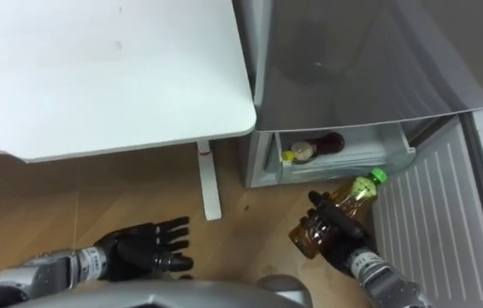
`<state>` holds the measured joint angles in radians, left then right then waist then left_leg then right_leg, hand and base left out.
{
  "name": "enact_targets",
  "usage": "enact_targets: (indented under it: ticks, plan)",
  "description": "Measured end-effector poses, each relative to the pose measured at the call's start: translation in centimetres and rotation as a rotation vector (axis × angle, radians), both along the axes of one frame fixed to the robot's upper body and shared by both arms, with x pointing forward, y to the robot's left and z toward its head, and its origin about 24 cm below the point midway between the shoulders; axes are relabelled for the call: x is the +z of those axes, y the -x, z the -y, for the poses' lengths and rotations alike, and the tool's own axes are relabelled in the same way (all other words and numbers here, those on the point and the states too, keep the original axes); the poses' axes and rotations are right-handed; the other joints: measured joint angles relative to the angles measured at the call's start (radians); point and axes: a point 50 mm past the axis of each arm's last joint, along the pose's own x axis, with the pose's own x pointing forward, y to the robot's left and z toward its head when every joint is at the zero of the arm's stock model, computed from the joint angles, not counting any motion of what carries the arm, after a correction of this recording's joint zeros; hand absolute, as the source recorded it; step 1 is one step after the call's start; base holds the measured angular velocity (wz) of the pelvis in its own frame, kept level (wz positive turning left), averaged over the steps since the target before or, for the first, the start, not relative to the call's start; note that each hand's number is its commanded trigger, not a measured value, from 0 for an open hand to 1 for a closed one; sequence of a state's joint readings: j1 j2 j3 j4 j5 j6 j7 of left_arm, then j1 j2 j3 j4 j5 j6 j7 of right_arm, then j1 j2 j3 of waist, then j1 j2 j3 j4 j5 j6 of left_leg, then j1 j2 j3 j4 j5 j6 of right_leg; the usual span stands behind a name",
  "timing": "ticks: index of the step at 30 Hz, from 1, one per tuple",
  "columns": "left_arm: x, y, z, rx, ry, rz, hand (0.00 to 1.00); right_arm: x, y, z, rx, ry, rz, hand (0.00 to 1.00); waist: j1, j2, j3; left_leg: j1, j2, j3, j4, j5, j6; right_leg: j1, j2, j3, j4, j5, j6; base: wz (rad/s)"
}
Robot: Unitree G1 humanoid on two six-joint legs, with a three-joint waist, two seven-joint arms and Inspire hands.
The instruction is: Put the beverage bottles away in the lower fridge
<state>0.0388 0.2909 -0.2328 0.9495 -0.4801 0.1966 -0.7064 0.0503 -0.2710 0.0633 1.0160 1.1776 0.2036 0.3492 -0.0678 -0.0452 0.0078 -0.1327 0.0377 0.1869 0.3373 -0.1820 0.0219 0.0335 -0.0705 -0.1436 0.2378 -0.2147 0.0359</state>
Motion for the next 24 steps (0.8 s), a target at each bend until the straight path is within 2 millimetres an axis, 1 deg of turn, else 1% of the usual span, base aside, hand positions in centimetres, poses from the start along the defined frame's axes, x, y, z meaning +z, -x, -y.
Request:
enact_targets:
  ticks: [2,3,4,5,6,7,8,9,10,11,13,15,17,18,20,21,22,23,24]
  plan:
    - [-0.5,0.2,-0.2,0.111,-0.036,-0.012,0.00,0.3,-1.3,0.3,-0.044,0.020,-0.010,1.00,0.024,-0.002,-0.0009,-0.005,0.002,0.002,-0.002,0.004,-0.002,-0.009,0.001,0.001,0.000,0.000,-0.001,-0.04]
    - [-0.6,0.3,-0.3,0.139,-0.045,-0.017,0.00,0.4,-1.7,0.3,-0.061,0.020,-0.014,1.00,0.030,-0.005,-0.0021,-0.010,0.002,0.004,-0.003,0.006,-0.002,-0.015,0.001,0.001,0.000,0.000,-0.002,0.00]
    - [-0.8,0.3,-0.4,0.183,-0.066,-0.026,0.00,0.6,-2.7,0.3,-0.086,0.024,-0.014,1.00,0.042,-0.005,-0.0033,-0.019,0.002,0.004,-0.001,0.009,-0.002,-0.024,0.002,0.000,0.000,-0.002,-0.004,0.06]
    - [-1.0,0.2,-0.4,0.225,-0.093,-0.036,0.00,0.9,-3.8,0.3,-0.109,0.025,-0.016,1.00,0.049,-0.013,-0.0044,-0.035,0.001,0.001,0.003,0.015,-0.001,-0.040,0.002,-0.005,0.002,-0.002,-0.004,0.11]
    - [-1.1,0.2,-0.4,0.244,-0.105,-0.042,0.00,1.1,-4.5,0.2,-0.121,0.026,-0.012,1.00,0.051,-0.008,-0.0071,-0.046,0.001,-0.002,0.005,0.018,0.000,-0.048,0.002,-0.008,0.004,-0.001,-0.004,0.12]
    - [-1.3,0.0,-0.5,0.298,-0.124,-0.052,0.00,1.7,-6.0,0.1,-0.161,0.014,0.007,1.00,0.064,-0.013,-0.0046,-0.067,0.001,-0.003,0.006,0.024,0.001,-0.073,0.002,-0.009,0.017,-0.001,-0.005,0.05]
    - [-1.3,-0.6,-0.5,0.347,-0.146,-0.045,0.00,2.4,-7.6,-0.1,-0.190,0.003,0.030,1.00,0.078,-0.017,-0.0027,-0.089,0.002,-0.002,0.006,0.031,0.001,-0.102,0.001,-0.010,0.025,0.000,-0.007,0.03]
    - [-1.3,-0.7,-0.5,0.369,-0.153,-0.045,0.00,2.7,-8.3,-0.1,-0.200,0.000,0.041,1.00,0.083,-0.020,-0.0011,-0.102,0.002,-0.003,0.005,0.035,0.002,-0.114,0.001,-0.012,0.034,0.001,-0.008,0.04]
    - [-1.4,-0.8,-0.5,0.408,-0.173,-0.059,0.00,3.4,-9.8,-0.3,-0.249,-0.033,0.062,1.00,0.100,-0.026,0.0029,-0.126,0.001,-0.008,0.005,0.041,0.003,-0.142,-0.001,-0.016,0.050,0.001,-0.009,0.13]
    - [-1.4,-0.9,-0.9,0.447,-0.201,-0.072,0.00,3.2,-9.9,-0.6,-0.321,-0.092,0.051,1.00,0.105,-0.038,0.0100,-0.141,0.001,-0.015,0.007,0.046,0.003,-0.162,-0.002,-0.027,0.063,0.000,-0.010,0.13]
    - [-1.5,-1.1,-1.2,0.496,-0.245,-0.090,0.00,3.1,-10.0,-0.8,-0.333,-0.099,0.027,1.00,0.108,-0.050,0.0156,-0.177,0.003,-0.029,0.026,0.047,0.002,-0.194,-0.002,-0.038,0.087,-0.004,-0.014,0.16]
    - [-1.6,-1.4,-1.1,0.519,-0.275,-0.103,0.00,3.3,-10.5,-0.7,-0.349,-0.082,0.009,1.00,0.115,-0.051,0.0179,-0.231,0.004,-0.040,0.052,0.048,0.005,-0.238,-0.003,-0.046,0.117,-0.008,-0.017,0.14]
    - [-1.7,-1.9,-0.6,0.554,-0.291,-0.122,0.00,3.9,-11.6,-0.6,-0.381,-0.085,0.010,1.00,0.135,-0.049,0.0228,-0.314,0.005,-0.056,0.094,0.051,0.009,-0.322,-0.008,-0.056,0.179,-0.022,-0.022,0.16]
    - [-1.7,-2.0,-0.4,0.561,-0.295,-0.124,0.00,4.1,-12.0,-0.6,-0.390,-0.093,0.012,1.00,0.140,-0.050,0.0248,-0.332,0.005,-0.059,0.104,0.052,0.010,-0.341,-0.010,-0.060,0.195,-0.027,-0.023,0.17]
    - [-1.7,-2.1,-0.1,0.599,-0.310,-0.141,0.00,5.0,-13.4,-0.7,-0.427,-0.123,0.026,1.00,0.161,-0.048,0.0328,-0.395,-0.001,-0.075,0.134,0.060,0.015,-0.407,-0.023,-0.078,0.254,-0.043,-0.026,0.25]
    - [-1.7,-2.4,-0.1,0.611,-0.326,-0.140,0.00,5.7,-14.4,-0.8,-0.429,-0.128,0.041,1.00,0.161,-0.047,0.0381,-0.426,-0.008,-0.084,0.150,0.062,0.017,-0.442,-0.032,-0.083,0.283,-0.058,-0.027,0.30]
    - [-1.7,-2.4,0.0,0.617,-0.335,-0.141,0.00,6.1,-14.9,-0.8,-0.433,-0.134,0.051,1.00,0.162,-0.046,0.0425,-0.441,-0.012,-0.091,0.159,0.063,0.017,-0.458,-0.036,-0.083,0.300,-0.067,-0.027,0.33]
    - [-1.7,-2.6,0.1,0.637,-0.348,-0.140,0.00,6.5,-15.3,-0.7,-0.449,-0.149,0.061,1.00,0.165,-0.045,0.0454,-0.473,-0.018,-0.102,0.179,0.063,0.018,-0.493,-0.043,-0.089,0.330,-0.082,-0.027,0.26]
    - [-1.6,-2.7,0.2,0.633,-0.360,-0.136,0.00,6.6,-15.5,-0.7,-0.458,-0.154,0.064,1.00,0.169,-0.045,0.0458,-0.492,-0.021,-0.107,0.188,0.063,0.018,-0.512,-0.049,-0.093,0.349,-0.089,-0.028,0.30]
